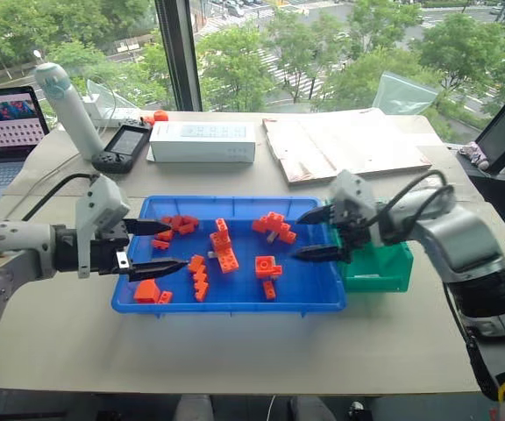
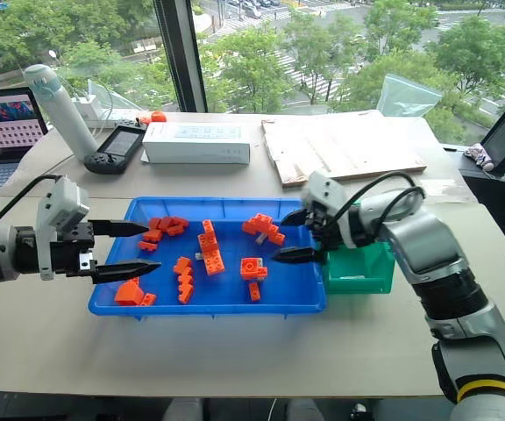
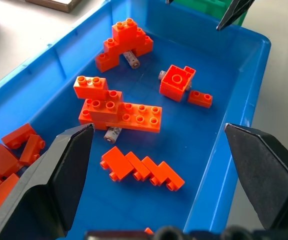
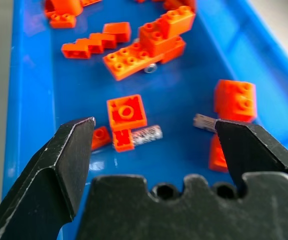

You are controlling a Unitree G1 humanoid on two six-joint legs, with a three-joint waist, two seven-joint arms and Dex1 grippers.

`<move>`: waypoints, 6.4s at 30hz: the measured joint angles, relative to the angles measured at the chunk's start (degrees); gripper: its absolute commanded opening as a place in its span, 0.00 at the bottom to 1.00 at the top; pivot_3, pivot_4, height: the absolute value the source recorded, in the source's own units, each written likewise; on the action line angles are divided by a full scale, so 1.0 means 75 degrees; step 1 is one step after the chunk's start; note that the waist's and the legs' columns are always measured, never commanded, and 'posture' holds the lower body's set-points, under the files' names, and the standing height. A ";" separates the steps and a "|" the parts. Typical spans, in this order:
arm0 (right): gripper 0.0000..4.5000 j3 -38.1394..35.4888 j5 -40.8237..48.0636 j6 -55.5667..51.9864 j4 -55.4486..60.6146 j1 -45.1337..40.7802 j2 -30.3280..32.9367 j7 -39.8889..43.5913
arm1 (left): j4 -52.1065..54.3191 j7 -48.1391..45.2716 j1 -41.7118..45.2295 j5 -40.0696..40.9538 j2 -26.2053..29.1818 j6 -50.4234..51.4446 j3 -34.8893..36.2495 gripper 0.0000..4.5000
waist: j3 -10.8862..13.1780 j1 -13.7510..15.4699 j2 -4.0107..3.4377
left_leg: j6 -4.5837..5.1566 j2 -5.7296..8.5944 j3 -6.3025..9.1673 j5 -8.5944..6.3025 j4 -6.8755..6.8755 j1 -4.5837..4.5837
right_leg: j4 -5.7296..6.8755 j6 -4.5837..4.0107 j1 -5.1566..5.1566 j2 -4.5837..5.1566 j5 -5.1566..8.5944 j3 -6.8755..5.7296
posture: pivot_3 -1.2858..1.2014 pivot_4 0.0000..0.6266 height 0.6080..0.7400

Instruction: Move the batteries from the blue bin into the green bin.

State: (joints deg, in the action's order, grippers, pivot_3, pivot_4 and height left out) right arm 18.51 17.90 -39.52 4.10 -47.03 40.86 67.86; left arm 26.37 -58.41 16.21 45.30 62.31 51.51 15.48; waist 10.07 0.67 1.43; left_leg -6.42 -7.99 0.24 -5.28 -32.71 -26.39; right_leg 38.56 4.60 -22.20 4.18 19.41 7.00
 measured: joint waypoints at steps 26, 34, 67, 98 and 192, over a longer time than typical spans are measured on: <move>0.33 0.0897 -0.1283 0.0368 -0.1471 -0.0611 -0.1415 -0.0020 | 0.0567 0.0431 -0.0805 0.0082 0.0115 0.0161 0.0729 1.00 | 0.0000 0.0012 0.0002 | 0.0001 -0.0001 0.0000 -0.0001 -0.0001 -0.0006 | 0.0009 0.0000 -0.0007 -0.0001 0.0000 -0.0004 | 0.52 0.24 0.94; 0.33 0.0236 -0.1448 0.0623 -0.2089 -0.1420 -0.0164 0.0311 | 0.0505 0.0450 -0.0708 0.0004 0.0113 0.0102 0.0684 1.00 | 0.0000 0.0036 0.0002 | 0.0007 0.0000 0.0000 -0.0006 -0.0002 -0.0006 | 0.0003 -0.0001 -0.0007 0.0001 0.0001 -0.0004 | 0.52 0.24 0.94; 0.99 0.1227 -0.1999 0.2151 -0.2199 -0.0429 -0.1160 0.0915 | 0.0300 0.0437 -0.0498 -0.0035 0.0099 -0.0029 0.0345 1.00 | -0.0001 0.0006 0.0003 | 0.0007 -0.0001 -0.0001 -0.0010 -0.0004 -0.0006 | 0.0006 -0.0001 -0.0007 0.0001 0.0001 -0.0005 | 0.52 0.24 0.94; 0.08 0.0734 -0.2024 0.2012 -0.2880 -0.0646 -0.1462 0.1229 | 0.0604 0.0751 -0.0756 0.0256 0.0104 0.0179 0.0711 1.00 | -0.0001 0.0013 0.0003 | 0.0006 -0.0001 -0.0001 -0.0010 -0.0005 -0.0005 | 0.0009 -0.0001 -0.0004 0.0001 0.0001 -0.0005 | 0.52 0.24 0.94; 0.96 -0.0598 -0.2271 0.1338 -0.4024 -0.1937 -0.2099 -0.0694 | 0.0196 0.0441 -0.0178 -0.0242 -0.0016 -0.0036 0.0066 1.00 | 0.0012 0.0057 -0.0015 | 0.0006 0.0000 -0.0002 -0.0015 -0.0010 -0.0011 | 0.0023 -0.0001 -0.0012 0.0003 0.0002 -0.0010 | 0.52 0.24 0.94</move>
State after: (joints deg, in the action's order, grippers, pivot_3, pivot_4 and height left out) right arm 14.02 0.87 -29.48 -26.08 -61.56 25.12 62.65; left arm 27.84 -55.11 14.88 43.49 62.19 51.24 15.97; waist 10.16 1.10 1.32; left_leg -6.38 -7.99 0.23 -5.40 -32.78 -26.47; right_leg 38.73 4.60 -22.29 4.20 19.43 6.93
